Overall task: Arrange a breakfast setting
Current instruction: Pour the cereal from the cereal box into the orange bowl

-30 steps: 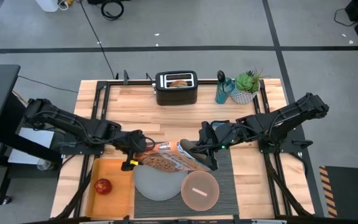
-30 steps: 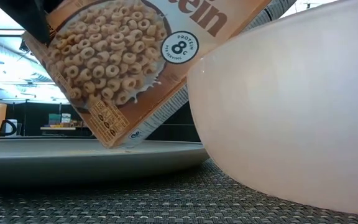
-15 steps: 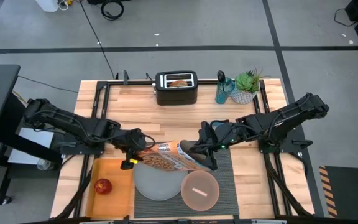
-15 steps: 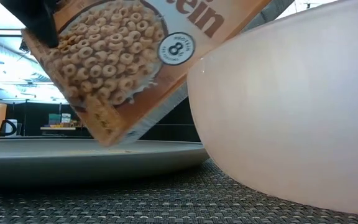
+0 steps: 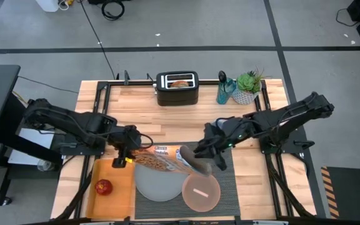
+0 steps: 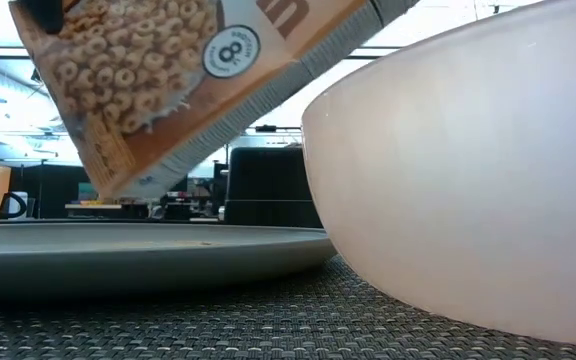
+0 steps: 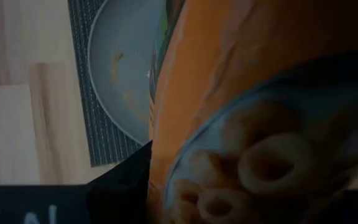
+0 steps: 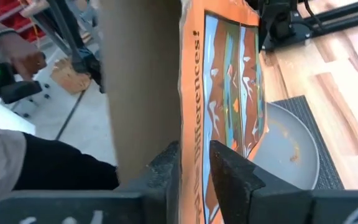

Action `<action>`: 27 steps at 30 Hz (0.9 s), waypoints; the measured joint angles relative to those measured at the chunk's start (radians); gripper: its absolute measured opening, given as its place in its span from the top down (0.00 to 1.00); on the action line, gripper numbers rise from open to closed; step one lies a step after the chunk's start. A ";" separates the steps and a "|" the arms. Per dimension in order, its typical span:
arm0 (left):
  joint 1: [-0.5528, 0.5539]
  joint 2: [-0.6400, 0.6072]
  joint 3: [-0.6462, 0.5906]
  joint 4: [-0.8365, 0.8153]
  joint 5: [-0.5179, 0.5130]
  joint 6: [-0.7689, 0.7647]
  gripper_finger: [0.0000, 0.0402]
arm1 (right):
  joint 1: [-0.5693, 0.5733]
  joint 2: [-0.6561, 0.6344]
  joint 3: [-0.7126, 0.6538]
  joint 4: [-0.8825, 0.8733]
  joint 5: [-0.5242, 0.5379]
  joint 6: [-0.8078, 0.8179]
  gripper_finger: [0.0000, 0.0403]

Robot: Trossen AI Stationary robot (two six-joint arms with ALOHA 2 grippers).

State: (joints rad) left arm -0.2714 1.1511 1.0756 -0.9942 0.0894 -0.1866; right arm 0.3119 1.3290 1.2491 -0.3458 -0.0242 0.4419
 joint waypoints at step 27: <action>0.001 0.189 0.378 -0.416 0.189 -0.074 0.55 | -0.004 -0.274 -0.001 -0.255 0.161 -0.008 0.74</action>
State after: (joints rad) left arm -0.2707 1.3401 1.4539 -1.4103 0.2784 -0.2604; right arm 0.3080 1.0549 1.2484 -0.6012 0.1365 0.4336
